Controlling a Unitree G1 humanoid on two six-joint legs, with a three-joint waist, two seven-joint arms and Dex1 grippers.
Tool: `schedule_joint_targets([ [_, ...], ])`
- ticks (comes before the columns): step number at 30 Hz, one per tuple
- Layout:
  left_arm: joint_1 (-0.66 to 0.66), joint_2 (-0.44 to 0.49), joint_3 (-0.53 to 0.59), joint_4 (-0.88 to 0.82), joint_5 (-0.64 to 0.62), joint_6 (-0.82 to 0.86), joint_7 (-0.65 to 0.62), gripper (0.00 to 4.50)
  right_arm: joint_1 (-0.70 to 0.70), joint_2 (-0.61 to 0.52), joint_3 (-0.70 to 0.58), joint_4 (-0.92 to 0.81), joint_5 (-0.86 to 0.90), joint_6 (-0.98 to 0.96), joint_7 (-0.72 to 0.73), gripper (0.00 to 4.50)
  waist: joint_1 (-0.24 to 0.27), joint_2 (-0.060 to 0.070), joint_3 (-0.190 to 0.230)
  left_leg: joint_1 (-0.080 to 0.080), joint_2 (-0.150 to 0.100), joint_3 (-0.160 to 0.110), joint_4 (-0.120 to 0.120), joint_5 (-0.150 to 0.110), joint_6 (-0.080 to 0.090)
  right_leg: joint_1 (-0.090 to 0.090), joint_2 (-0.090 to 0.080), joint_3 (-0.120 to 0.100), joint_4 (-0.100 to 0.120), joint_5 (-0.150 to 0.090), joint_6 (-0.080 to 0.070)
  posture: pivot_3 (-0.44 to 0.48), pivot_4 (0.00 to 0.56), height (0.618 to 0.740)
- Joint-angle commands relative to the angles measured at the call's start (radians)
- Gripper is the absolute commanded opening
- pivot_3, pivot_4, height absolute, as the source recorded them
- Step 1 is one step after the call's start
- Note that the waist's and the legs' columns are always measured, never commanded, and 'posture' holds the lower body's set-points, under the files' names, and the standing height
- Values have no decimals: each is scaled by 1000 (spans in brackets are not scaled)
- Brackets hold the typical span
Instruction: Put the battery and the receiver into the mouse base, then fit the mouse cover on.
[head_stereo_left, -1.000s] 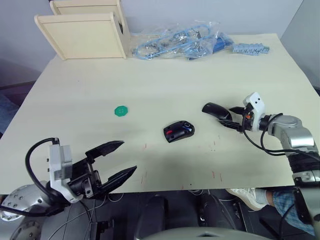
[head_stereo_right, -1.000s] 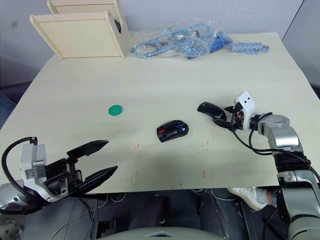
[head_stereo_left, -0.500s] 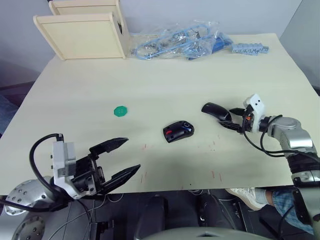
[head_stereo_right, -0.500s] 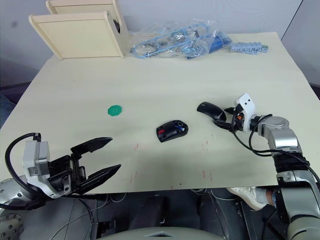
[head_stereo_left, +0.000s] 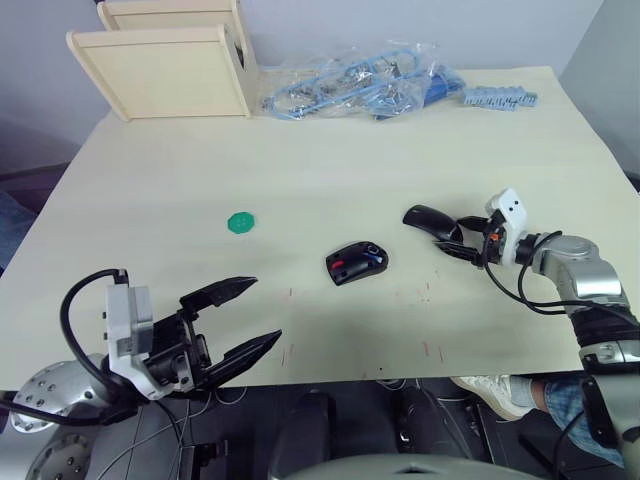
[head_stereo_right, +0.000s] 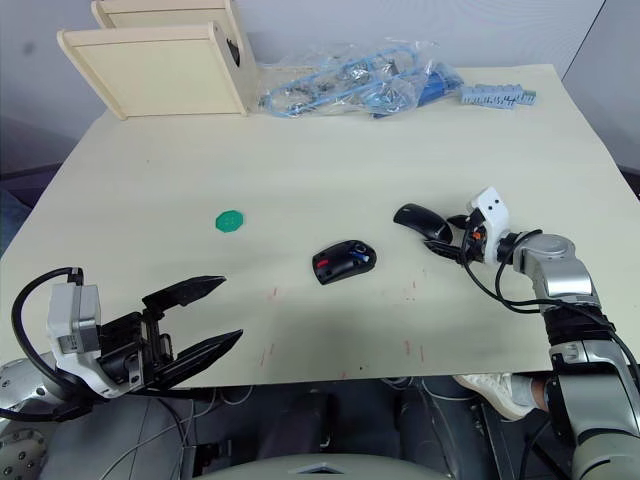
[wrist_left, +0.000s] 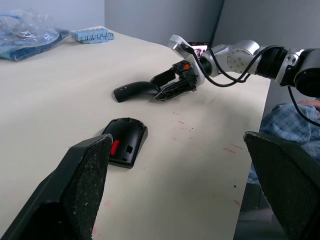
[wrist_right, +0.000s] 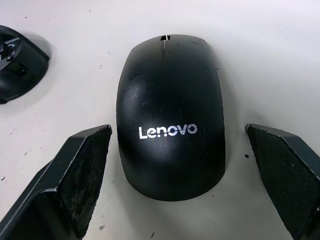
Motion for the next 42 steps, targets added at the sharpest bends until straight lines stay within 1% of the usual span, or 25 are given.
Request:
schedule_joint_targets([
  [1, 6, 8, 7, -9, 0, -22, -7, 4481, -11, -1, -28, -14, 7, -10, 2, 4500, 0, 0, 0, 0, 0, 0, 0, 0, 0, 0, 0, 0, 0, 0, 0, 0, 150, 740],
  [31, 20, -9, -8, 55, 38, -84, -60, 4481, -30, 12, -27, -15, 2, -5, -15, 4500, -1, 0, 0, 0, 0, 0, 0, 0, 0, 0, 0, 0, 0, 0, 0, 0, 150, 740],
  [32, 21, -9, -9, 56, 38, -86, -61, 4500, -30, 12, -27, -16, 2, -5, -15, 3925, -1, 0, 0, 0, 0, 0, 0, 0, 0, 0, 0, 0, 0, 0, 0, 0, 150, 740],
  [33, 23, -10, -10, 58, 40, -89, -63, 4500, -29, 12, -26, -18, 2, -6, -15, 3691, -1, 0, 0, 0, 0, 0, 0, 0, 0, 0, 0, 0, 0, 0, 0, 0, 150, 740],
  [34, 24, -11, -10, 61, 43, -93, -66, 4500, -28, 11, -25, -19, 0, -6, -16, 3232, -1, 0, 0, 0, 0, 0, 0, 0, 0, 0, 0, 0, 0, 0, 0, 0, 150, 740],
  [42, 33, -17, -14, 73, 53, -111, -77, 4500, -24, 9, -23, -31, -1, -7, -20, 3232, -1, 0, 0, 0, 0, 0, 0, 0, 0, 0, 0, 0, 0, 0, 0, 0, 150, 740],
])
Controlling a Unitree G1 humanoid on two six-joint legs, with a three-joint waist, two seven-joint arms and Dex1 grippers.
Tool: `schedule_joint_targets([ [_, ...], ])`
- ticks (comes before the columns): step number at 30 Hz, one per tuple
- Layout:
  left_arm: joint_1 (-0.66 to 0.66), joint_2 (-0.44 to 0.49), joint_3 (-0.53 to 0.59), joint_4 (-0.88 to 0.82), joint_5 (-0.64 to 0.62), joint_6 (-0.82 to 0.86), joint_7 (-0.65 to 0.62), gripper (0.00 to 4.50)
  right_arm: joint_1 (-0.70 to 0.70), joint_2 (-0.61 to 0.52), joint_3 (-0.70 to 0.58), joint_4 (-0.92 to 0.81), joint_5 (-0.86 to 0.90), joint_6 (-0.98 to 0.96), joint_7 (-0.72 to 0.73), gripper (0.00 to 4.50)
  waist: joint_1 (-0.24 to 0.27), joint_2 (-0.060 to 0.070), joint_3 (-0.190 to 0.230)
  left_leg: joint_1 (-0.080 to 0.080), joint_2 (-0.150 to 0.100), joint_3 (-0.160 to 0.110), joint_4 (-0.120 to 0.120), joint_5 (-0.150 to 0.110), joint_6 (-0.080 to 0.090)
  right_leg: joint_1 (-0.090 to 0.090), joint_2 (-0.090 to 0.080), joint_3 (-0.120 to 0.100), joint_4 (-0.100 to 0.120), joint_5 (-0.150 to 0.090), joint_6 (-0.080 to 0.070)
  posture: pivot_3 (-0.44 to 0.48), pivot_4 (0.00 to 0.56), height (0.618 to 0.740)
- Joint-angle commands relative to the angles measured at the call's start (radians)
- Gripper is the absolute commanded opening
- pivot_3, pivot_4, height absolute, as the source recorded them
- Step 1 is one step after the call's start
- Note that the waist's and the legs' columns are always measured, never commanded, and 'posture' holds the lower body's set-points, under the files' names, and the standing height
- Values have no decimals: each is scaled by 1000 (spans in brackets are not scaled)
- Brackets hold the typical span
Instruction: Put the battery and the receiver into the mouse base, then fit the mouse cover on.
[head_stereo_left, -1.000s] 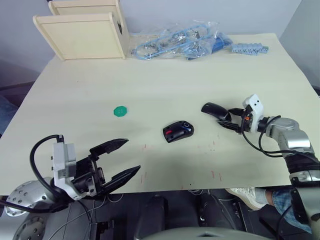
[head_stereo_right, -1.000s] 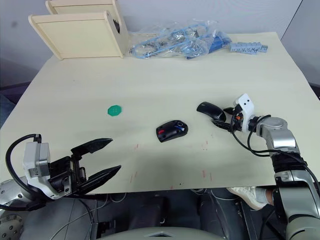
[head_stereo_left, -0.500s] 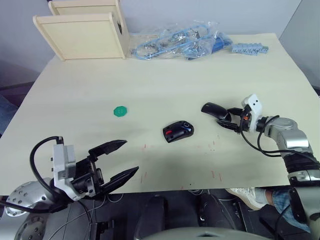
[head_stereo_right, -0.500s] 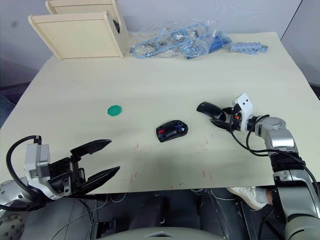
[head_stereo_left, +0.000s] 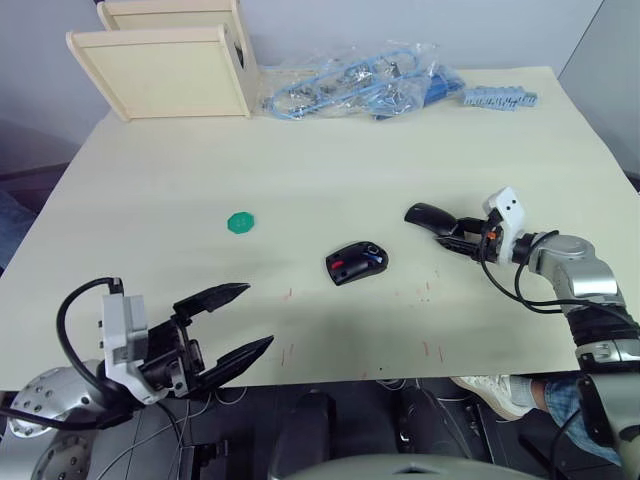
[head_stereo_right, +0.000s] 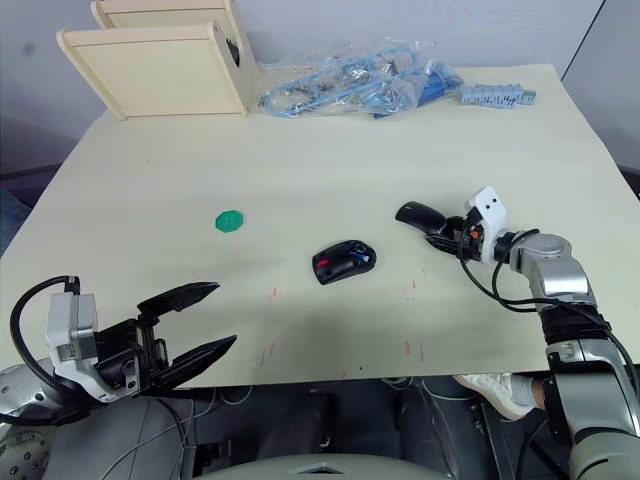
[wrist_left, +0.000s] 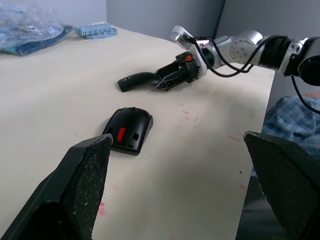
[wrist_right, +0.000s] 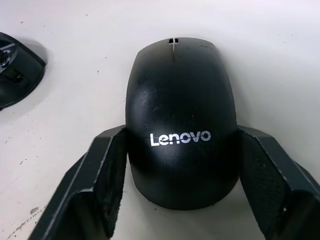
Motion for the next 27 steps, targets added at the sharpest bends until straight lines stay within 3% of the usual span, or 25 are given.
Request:
schedule_joint_targets([
  [1, 6, -3, -3, -9, -5, -24, -9, 4500, -17, -6, -22, -37, 2, -7, 0, 3232, 0, 0, 0, 0, 0, 0, 0, 0, 0, 0, 0, 0, 0, 0, 0, 0, 150, 740],
  [27, 4, -5, -17, 13, 6, -47, -13, 4500, -21, -18, -29, -75, 11, 13, 15, 3232, 0, 0, 0, 0, 0, 0, 0, 0, 0, 0, 0, 0, 0, 0, 0, 0, 150, 740],
])
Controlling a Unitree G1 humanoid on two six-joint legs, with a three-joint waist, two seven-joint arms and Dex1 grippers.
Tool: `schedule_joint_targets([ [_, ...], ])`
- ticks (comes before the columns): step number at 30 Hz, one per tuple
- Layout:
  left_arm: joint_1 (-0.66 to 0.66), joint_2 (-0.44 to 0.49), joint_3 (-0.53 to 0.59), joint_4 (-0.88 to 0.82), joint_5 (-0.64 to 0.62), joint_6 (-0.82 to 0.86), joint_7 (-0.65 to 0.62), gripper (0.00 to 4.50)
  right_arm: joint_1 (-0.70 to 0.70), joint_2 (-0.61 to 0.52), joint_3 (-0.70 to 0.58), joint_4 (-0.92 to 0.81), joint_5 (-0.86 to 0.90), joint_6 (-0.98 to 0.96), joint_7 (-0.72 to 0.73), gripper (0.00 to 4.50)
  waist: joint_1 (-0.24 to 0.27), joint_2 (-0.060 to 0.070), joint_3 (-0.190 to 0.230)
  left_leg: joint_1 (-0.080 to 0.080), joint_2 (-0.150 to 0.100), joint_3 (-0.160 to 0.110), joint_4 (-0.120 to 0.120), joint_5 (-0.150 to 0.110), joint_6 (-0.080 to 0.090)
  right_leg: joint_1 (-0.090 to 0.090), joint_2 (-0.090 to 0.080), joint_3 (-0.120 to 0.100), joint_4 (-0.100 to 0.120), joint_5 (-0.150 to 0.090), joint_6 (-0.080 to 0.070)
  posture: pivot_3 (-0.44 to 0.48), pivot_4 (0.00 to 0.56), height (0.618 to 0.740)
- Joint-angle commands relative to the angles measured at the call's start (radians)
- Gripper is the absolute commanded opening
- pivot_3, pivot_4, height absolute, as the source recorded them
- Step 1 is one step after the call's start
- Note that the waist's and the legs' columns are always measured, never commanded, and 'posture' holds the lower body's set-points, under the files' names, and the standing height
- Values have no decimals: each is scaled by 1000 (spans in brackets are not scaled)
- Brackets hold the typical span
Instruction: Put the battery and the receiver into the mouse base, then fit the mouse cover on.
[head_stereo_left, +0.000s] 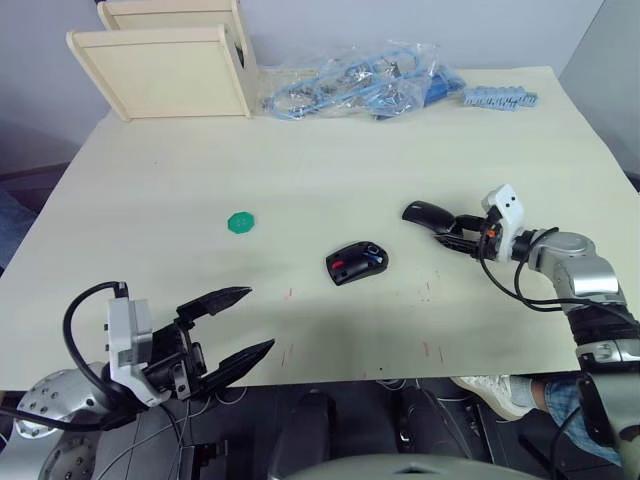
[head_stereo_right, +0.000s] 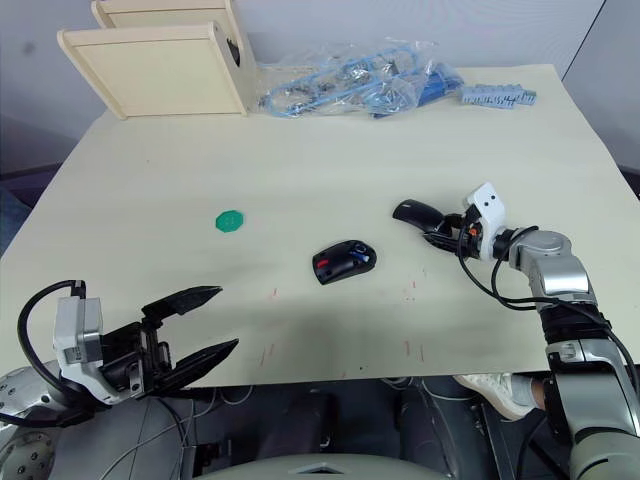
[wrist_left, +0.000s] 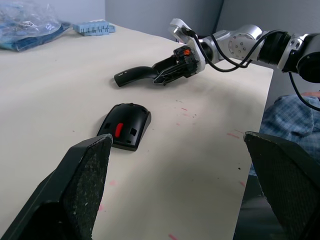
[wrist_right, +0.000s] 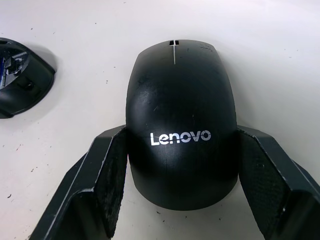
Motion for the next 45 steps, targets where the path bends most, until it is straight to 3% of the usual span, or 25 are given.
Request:
schedule_joint_targets([
  [1, 4, 0, 9, -7, -6, -20, -3, 4500, -20, -17, -30, -35, 9, -7, 8, 3232, 0, 0, 0, 0, 0, 0, 0, 0, 0, 0, 0, 0, 0, 0, 0, 0, 150, 740],
  [14, 11, -3, 14, -8, -7, -19, 6, 4500, -25, -27, -20, -143, 36, 47, 44, 3232, 0, 0, 0, 0, 0, 0, 0, 0, 0, 0, 0, 0, 0, 0, 0, 0, 150, 740],
  [26, 59, -9, 62, -6, -23, -24, 8, 4500, -138, -59, 94, -379, 100, 239, 202, 3232, 0, 1, 1, 0, 1, -1, 0, 0, 0, 0, 0, -1, 0, 0, 0, 0, 150, 740],
  [36, 52, -5, 109, -42, -98, 18, 70, 4500, -303, -82, 248, -351, 44, 208, 374, 3232, 2, 1, 1, -1, 1, -2, 0, 0, 0, -1, -1, -3, 0, 0, 0, 0, 150, 740],
  [45, 62, 15, 148, -55, -134, 42, 87, 4500, -332, -69, 297, -278, 0, 114, 453, 3232, 1, 2, 1, -2, 1, -2, 0, 0, 0, -2, -2, -3, 0, 0, 0, 0, 150, 740],
])
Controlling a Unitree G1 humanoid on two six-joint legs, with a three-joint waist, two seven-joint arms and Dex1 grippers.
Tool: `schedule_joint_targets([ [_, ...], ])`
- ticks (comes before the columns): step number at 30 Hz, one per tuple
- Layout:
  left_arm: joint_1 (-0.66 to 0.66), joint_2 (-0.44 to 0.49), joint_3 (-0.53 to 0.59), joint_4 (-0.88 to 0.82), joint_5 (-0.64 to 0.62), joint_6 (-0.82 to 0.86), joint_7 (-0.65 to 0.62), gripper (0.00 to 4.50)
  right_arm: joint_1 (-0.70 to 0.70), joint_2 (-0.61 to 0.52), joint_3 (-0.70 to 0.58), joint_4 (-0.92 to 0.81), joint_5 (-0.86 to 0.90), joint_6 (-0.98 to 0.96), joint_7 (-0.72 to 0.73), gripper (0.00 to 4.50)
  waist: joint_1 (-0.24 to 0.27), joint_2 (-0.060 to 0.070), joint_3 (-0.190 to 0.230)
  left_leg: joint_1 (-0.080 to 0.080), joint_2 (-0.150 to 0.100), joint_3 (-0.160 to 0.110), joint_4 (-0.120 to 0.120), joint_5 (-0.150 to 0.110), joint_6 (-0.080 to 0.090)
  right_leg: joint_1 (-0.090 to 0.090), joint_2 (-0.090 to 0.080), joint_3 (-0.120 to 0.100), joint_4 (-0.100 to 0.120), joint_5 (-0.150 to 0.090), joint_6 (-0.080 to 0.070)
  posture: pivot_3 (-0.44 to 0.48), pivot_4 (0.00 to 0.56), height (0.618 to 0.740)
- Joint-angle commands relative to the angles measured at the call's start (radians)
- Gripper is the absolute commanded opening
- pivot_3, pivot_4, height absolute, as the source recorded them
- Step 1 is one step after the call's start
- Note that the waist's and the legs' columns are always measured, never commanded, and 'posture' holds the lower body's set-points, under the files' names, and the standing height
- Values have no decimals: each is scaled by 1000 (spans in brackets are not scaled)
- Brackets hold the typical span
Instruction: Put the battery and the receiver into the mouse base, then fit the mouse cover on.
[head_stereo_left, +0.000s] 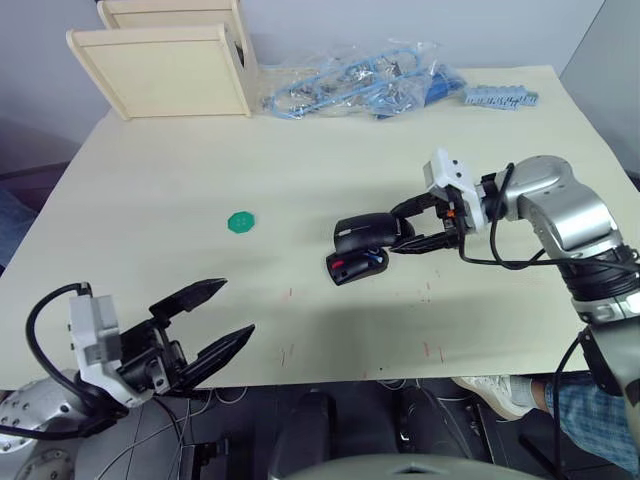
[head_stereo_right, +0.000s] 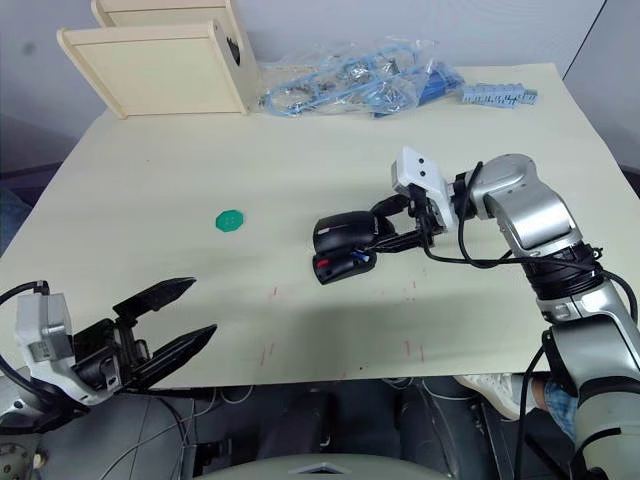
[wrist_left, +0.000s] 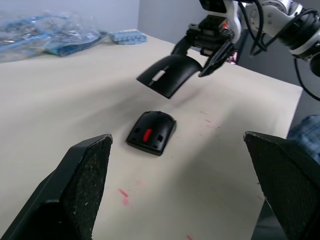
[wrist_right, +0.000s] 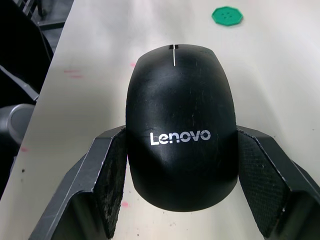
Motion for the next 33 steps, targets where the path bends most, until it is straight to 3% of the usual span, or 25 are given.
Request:
schedule_joint_targets([
  [1, 6, 16, 34, -31, -23, 5, -2, 4500, -29, 8, 5, 27, -20, -66, 36, 3232, 0, 0, 0, 0, 0, 0, 0, 0, 0, 0, 0, 0, 0, 0, 0, 0, 150, 740],
  [18, -4, 53, 45, -11, -14, 15, -19, 4500, -111, 157, 63, 310, -137, -278, 127, 3232, -3, 1, 0, -1, 0, 0, 0, 0, 0, -1, 1, 0, 0, 1, -1, 0, 150, 740],
  [33, 12, 52, 54, -12, -8, 9, -28, 4500, -153, 230, 60, 460, -204, -366, 149, 3232, -7, 1, 1, -1, -1, 0, 0, 0, 0, -2, 1, 0, 1, 1, -1, 0, 150, 740],
])
